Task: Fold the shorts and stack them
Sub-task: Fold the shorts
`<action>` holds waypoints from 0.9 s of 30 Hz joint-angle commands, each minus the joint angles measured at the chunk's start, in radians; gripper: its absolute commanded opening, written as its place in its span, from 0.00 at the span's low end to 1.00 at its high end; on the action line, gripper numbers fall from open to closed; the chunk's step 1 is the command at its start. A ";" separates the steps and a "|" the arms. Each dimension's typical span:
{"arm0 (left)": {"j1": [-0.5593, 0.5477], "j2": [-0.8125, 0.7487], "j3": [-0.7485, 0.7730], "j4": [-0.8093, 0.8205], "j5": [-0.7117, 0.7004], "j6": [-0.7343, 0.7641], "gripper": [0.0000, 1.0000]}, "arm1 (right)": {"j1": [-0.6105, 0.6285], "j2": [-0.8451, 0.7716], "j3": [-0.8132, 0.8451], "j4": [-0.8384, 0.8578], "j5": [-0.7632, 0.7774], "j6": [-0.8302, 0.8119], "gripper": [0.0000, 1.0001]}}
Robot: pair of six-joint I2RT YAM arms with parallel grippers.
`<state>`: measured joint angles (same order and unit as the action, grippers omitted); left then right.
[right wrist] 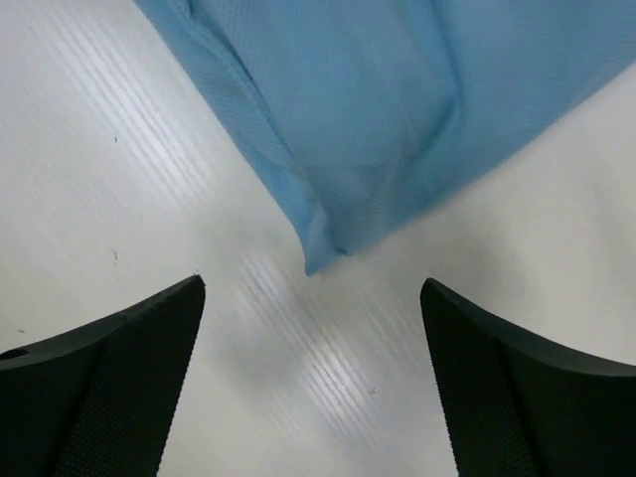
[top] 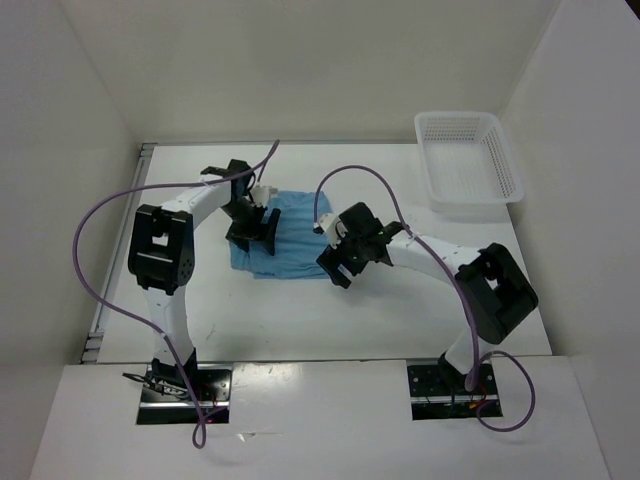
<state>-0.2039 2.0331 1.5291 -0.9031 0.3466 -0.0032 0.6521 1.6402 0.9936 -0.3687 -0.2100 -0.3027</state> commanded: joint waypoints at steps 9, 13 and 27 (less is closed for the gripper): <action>0.092 -0.249 0.157 0.013 0.111 0.003 1.00 | -0.181 -0.114 0.326 -0.023 0.173 -0.050 1.00; 0.181 -0.307 0.129 0.096 0.060 0.003 1.00 | -0.239 -0.126 0.336 0.042 0.258 -0.062 1.00; 0.523 -0.588 -0.210 0.381 -0.124 0.003 1.00 | -0.499 -0.419 0.168 0.195 0.325 -0.154 1.00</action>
<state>0.3180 1.5349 1.4014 -0.6197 0.2527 -0.0044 0.1543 1.3170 1.2179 -0.2600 0.0933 -0.4145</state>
